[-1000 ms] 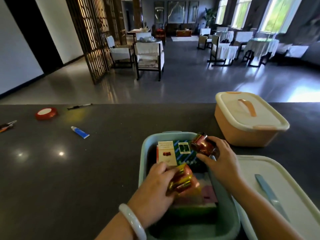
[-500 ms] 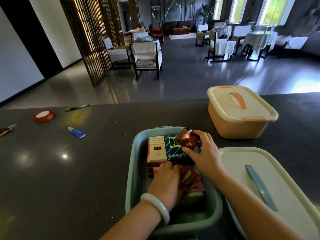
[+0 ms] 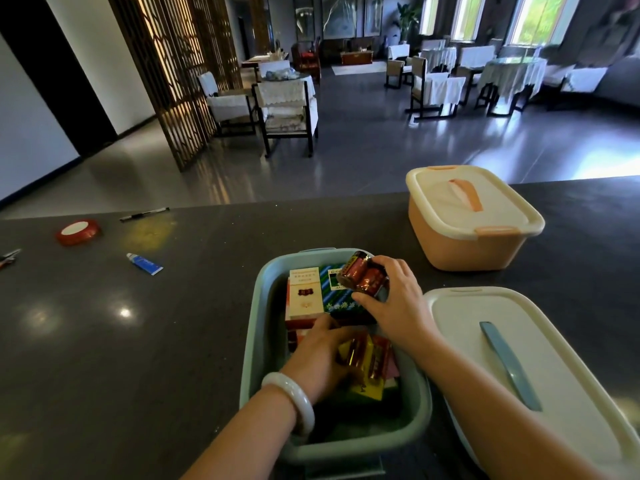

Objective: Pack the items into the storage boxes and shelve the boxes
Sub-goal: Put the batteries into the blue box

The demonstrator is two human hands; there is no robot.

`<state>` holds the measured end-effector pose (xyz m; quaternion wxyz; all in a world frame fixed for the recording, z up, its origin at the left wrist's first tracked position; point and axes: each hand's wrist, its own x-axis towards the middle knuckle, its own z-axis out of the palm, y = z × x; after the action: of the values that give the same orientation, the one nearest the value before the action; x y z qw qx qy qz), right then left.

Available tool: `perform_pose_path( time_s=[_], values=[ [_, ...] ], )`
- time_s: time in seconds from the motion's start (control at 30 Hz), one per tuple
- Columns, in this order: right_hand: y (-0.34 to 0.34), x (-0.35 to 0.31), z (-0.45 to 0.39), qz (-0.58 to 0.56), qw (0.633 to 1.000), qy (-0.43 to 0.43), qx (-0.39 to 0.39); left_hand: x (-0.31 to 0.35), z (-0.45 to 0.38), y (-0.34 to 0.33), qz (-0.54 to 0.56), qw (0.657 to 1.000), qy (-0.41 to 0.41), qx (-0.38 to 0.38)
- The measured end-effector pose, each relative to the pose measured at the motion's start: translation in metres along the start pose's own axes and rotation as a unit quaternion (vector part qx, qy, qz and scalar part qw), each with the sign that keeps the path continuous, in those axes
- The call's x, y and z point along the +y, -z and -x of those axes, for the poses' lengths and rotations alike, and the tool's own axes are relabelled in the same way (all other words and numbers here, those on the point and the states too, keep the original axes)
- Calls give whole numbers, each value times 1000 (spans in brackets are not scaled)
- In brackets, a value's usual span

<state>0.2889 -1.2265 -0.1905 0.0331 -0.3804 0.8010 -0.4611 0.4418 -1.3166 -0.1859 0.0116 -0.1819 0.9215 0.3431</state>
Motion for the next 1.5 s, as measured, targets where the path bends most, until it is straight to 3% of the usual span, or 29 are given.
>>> perform_pose_path(
  time_s=[0.23, 0.5, 1.0, 1.1, 1.27, 1.4, 1.5],
  values=[
    [2, -1, 0, 5, 1000, -3, -5, -5, 2, 3, 13, 1000, 2, -10],
    [2, -3, 1, 10, 1000, 1, 11, 2, -4, -3, 21, 998, 6, 55],
    [2, -4, 1, 4, 1000, -7, 4, 7, -3, -5, -71, 995, 25, 58],
    [1, -3, 1, 14, 1000, -5, 3, 6, 2, -3, -80, 992, 5, 93],
    [1, -2, 0, 11, 1000, -3, -7, -12, 18, 29, -95, 972, -11, 216],
    [2, -8, 1, 35, 999, 3, -37, -38, 32, 59, -107, 953, 44, 279],
    [4, -19, 3, 36, 992, 28, -117, -52, 39, 62, -28, 967, 114, 227]
  ],
)
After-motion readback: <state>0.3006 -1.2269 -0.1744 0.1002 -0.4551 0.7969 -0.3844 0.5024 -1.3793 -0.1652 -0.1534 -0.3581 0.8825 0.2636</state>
